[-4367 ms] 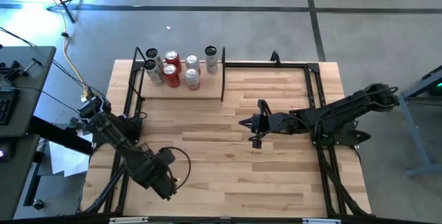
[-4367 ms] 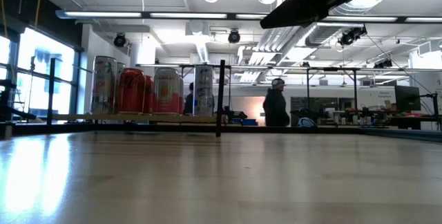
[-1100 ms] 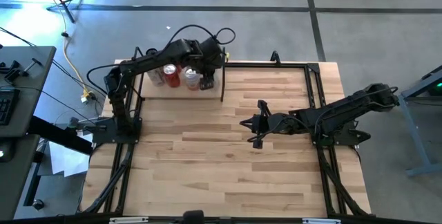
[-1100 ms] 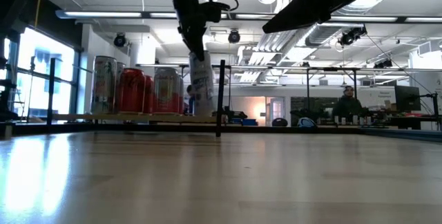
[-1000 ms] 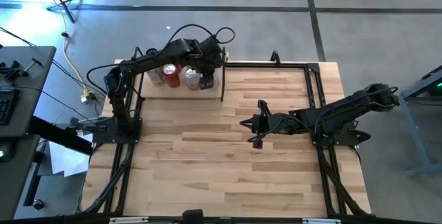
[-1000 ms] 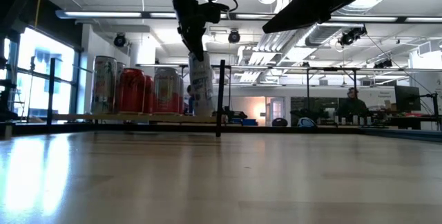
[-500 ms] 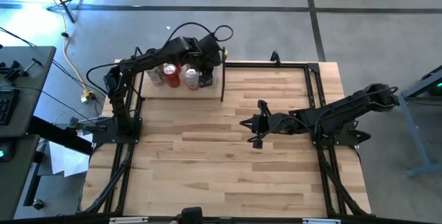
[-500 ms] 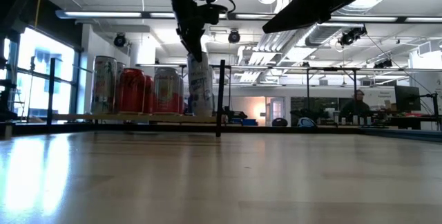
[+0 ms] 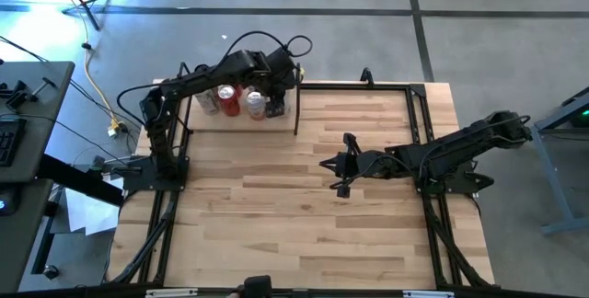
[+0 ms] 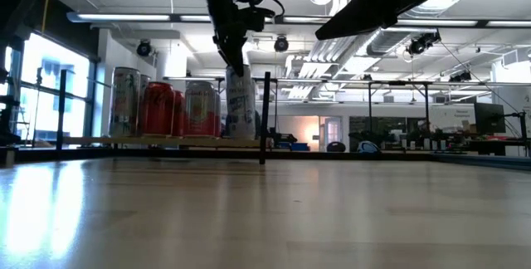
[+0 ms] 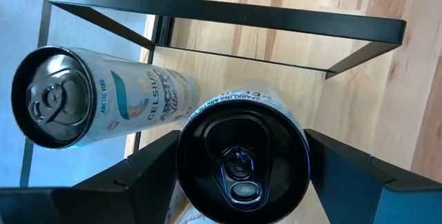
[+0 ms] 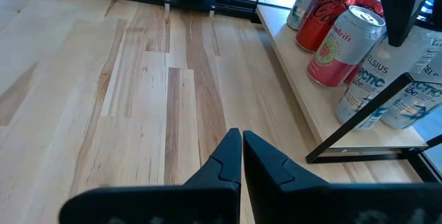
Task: Place canned beverage on shelf
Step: Put the white-blue soda can on the shelf aligned with the other white-blue soda can
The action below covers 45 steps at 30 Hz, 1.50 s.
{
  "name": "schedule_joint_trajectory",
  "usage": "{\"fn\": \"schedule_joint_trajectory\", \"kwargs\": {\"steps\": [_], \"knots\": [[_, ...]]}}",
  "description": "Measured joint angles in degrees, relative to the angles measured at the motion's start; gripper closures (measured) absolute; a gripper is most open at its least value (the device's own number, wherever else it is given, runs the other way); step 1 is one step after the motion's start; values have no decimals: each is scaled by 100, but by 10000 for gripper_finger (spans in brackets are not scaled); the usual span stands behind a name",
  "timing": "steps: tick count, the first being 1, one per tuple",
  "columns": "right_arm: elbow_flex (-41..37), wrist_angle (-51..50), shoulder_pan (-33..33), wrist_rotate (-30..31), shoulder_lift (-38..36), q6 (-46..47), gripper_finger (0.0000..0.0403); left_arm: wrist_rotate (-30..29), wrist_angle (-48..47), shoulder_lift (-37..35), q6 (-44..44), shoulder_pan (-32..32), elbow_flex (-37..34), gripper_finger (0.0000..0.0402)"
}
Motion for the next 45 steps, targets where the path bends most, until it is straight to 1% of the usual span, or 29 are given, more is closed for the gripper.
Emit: {"fn": "schedule_joint_trajectory", "kwargs": {"steps": [8,29,36,40,42,45], "knots": [[0,-1,2,-1,0,0,403,-8,72,167,10,-15,37,123],[0,-15,1,-1,0,0,403,-161,53,165,-189,13,15,123],[0,-15,0,0,0,-1,403,16,29,167,-77,-4,15,123],[0,-13,0,0,0,0,403,88,-11,173,-57,-2,7,109],[0,-13,1,0,0,0,403,146,-204,227,-28,-7,-42,98],[0,-13,0,0,0,0,403,136,-108,220,-25,-11,-30,80]]}}
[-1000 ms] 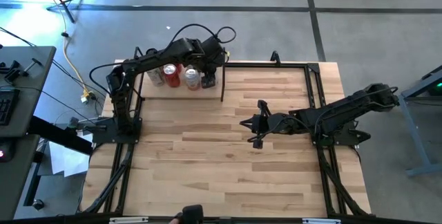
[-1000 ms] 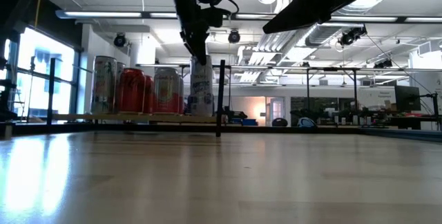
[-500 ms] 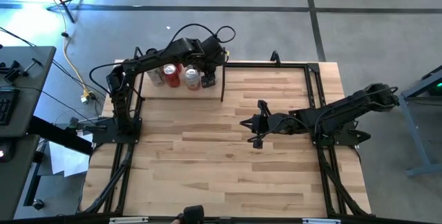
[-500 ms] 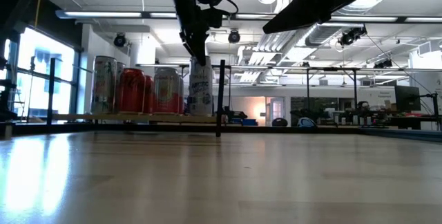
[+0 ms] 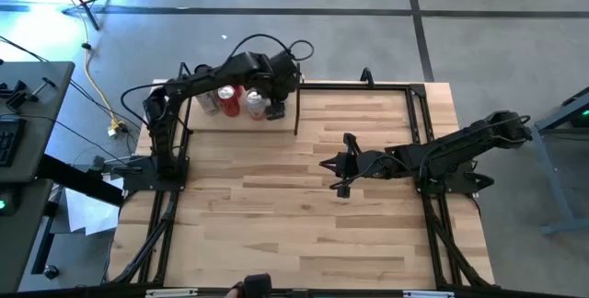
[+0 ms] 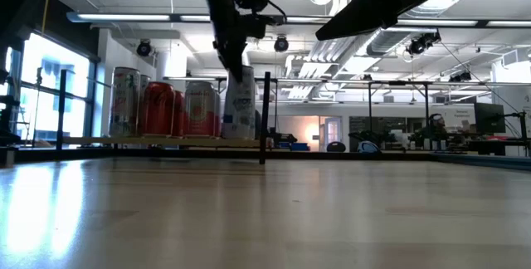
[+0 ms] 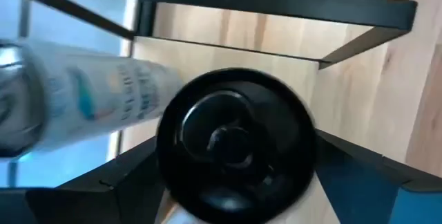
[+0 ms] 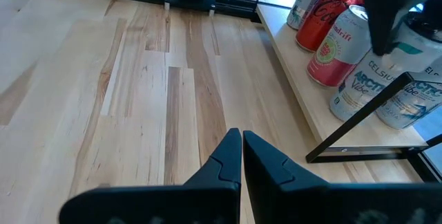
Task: Place canned beverage on shelf
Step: Put the white-blue soda can on the shelf aligned with the other white-blue soda can
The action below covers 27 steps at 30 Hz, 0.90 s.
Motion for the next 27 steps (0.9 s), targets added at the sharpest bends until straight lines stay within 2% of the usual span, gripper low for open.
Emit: {"fn": "schedule_joint_trajectory", "kwargs": {"steps": [4,9,17,27], "knots": [[0,0,0,0,0,-1,403,-517,22,-12,2,0,12,68],[0,0,2,0,0,0,403,-861,103,-22,-4,0,12,66],[0,0,0,0,0,-2,403,-1142,108,-22,-32,-19,16,66],[0,0,2,0,0,-48,403,-1308,95,-31,-1016,-33,25,66]]}}
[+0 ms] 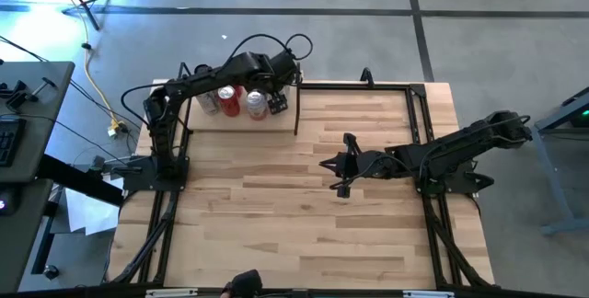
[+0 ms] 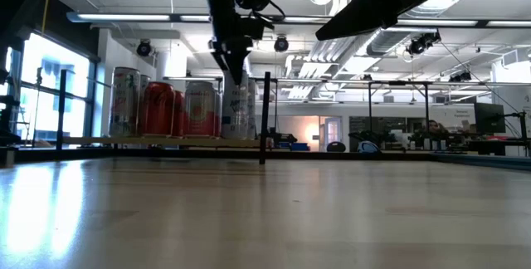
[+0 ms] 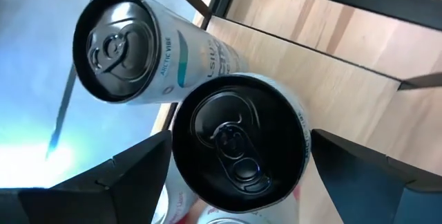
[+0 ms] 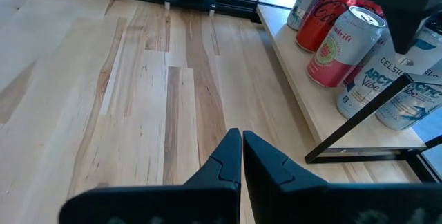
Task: Place canned beverage on shelf
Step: Put the white-blue soda can on the shelf aligned with the other white-blue soda can
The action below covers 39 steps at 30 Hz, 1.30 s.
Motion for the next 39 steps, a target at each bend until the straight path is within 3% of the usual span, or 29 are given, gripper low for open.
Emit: {"fn": "schedule_joint_trajectory", "kwargs": {"steps": [19,30,39], "knots": [[0,0,-2,0,0,0,403,159,-376,-12,-1941,121,11,66],[0,0,-1,0,0,1,403,55,-279,-97,-1801,165,11,67],[0,-7,-2,0,0,20,403,60,-150,-113,-1014,136,10,78]]}}
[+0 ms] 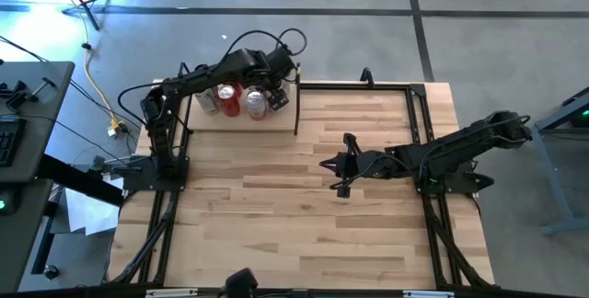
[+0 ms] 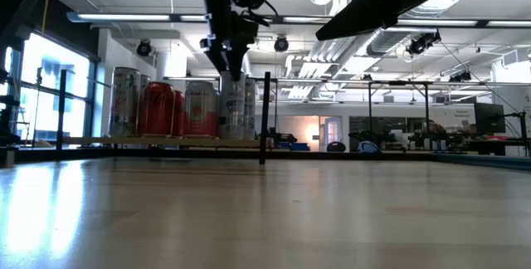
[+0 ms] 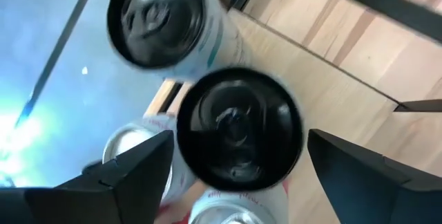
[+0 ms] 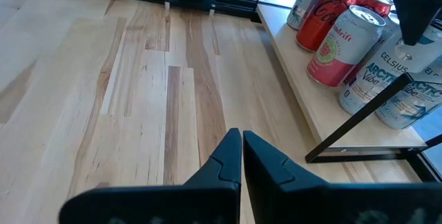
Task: Place canned beverage on shelf
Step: Put the white-blue soda can on the shelf aligned with the other white-blue soda can
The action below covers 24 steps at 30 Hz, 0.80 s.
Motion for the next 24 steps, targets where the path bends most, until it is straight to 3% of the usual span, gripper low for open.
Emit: {"fn": "schedule_joint_trajectory", "kwargs": {"steps": [10,24], "knots": [[0,-16,1,0,0,0,403,332,261,-2,828,8,5,134],[0,-17,2,0,0,-17,403,597,455,-2,2608,-110,9,141]]}}
